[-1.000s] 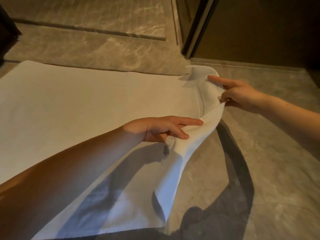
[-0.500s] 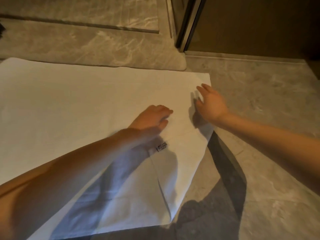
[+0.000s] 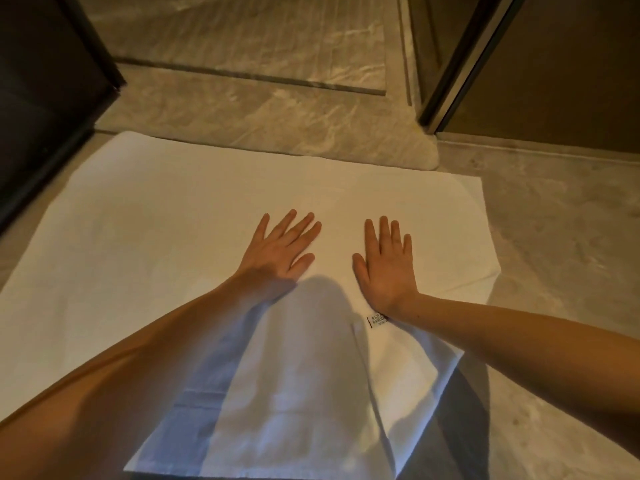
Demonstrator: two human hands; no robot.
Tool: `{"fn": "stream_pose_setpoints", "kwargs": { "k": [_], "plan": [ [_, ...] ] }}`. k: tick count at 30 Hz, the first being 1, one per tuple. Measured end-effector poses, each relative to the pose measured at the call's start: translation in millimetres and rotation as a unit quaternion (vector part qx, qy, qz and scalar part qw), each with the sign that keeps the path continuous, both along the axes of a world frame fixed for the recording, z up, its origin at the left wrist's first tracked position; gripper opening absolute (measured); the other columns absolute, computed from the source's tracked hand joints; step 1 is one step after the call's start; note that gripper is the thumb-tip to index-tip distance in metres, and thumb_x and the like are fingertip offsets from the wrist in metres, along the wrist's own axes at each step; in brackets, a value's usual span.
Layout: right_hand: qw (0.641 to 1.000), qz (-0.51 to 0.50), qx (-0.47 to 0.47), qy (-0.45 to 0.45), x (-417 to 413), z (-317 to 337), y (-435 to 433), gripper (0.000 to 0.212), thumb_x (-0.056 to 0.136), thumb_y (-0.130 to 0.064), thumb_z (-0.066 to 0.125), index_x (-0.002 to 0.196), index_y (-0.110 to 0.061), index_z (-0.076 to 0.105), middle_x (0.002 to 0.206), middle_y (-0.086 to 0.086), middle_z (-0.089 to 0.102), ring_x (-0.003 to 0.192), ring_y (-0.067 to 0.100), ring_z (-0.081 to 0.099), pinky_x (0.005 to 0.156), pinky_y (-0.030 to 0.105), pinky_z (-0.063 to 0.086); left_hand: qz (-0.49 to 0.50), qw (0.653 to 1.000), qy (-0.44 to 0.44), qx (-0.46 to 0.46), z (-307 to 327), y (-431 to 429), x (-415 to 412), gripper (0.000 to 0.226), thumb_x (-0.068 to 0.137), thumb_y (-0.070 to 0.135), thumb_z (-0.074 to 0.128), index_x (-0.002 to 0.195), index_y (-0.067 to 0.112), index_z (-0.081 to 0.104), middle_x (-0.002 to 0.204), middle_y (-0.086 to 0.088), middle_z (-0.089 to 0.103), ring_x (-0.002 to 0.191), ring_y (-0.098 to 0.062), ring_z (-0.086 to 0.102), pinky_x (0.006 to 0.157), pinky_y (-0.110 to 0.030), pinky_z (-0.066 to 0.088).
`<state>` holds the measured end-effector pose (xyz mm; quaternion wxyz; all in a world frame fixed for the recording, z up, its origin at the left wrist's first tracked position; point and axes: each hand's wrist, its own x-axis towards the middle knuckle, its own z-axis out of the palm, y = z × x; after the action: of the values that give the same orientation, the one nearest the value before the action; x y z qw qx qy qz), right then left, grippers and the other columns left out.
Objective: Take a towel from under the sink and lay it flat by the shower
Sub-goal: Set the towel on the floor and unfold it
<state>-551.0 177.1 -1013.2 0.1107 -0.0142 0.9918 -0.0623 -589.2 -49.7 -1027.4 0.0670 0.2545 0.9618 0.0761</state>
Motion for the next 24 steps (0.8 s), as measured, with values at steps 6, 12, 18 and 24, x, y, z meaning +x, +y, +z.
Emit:
{"fn": "stream_pose_setpoints", "kwargs": {
  "k": [6, 12, 18, 24],
  "plan": [
    [1.0, 0.015, 0.005, 0.004, -8.4, -0.1, -6.0, 0.067, 0.102, -0.044, 0.02, 0.157, -0.013, -0.004, 0.163, 0.018, -0.008, 0.15, 0.035, -0.01, 0.12, 0.053, -0.004, 0.008, 1.0, 0.004, -0.001, -3.8, -7.7, -5.1, 0.059, 0.097, 0.048, 0.019, 0.155, 0.036, 0.014, 0.163, 0.014, 0.011, 0.151, -0.014, 0.002, 0.12, -0.048, -0.001],
    [0.997, 0.064, 0.018, -0.042, 12.6, 9.2, -3.4, 0.07, 0.101, -0.049, 0.02, 0.157, -0.016, -0.007, 0.163, 0.017, -0.01, 0.148, 0.039, -0.012, 0.118, 0.06, -0.002, 0.009, 1.0, 0.016, 0.002, -5.2, -6.4, -3.8, 0.062, 0.095, 0.05, 0.015, 0.155, 0.034, 0.015, 0.163, 0.012, 0.012, 0.151, -0.015, 0.005, 0.119, -0.05, 0.001],
    [0.988, 0.122, 0.054, -0.083, 63.1, 18.9, 30.4, 0.07, 0.101, -0.052, 0.019, 0.156, -0.02, -0.01, 0.164, 0.011, -0.013, 0.149, 0.036, -0.014, 0.115, 0.065, 0.003, 0.012, 1.0, 0.021, 0.004, -4.1, -5.6, -1.4, 0.061, 0.096, 0.048, 0.017, 0.156, 0.033, 0.015, 0.164, 0.011, 0.011, 0.151, -0.015, 0.004, 0.119, -0.049, 0.0],
    [0.984, 0.13, 0.068, -0.104, 128.9, 22.7, 78.0, 0.068, 0.101, -0.052, 0.017, 0.156, -0.023, -0.011, 0.164, 0.009, -0.013, 0.149, 0.033, -0.014, 0.12, 0.055, 0.0, 0.005, 1.0, 0.011, 0.014, -1.0, -6.4, -0.5, 0.063, 0.095, 0.047, 0.018, 0.156, 0.03, 0.018, 0.164, 0.008, 0.013, 0.151, -0.017, 0.006, 0.118, -0.051, 0.001]
  ]
}}
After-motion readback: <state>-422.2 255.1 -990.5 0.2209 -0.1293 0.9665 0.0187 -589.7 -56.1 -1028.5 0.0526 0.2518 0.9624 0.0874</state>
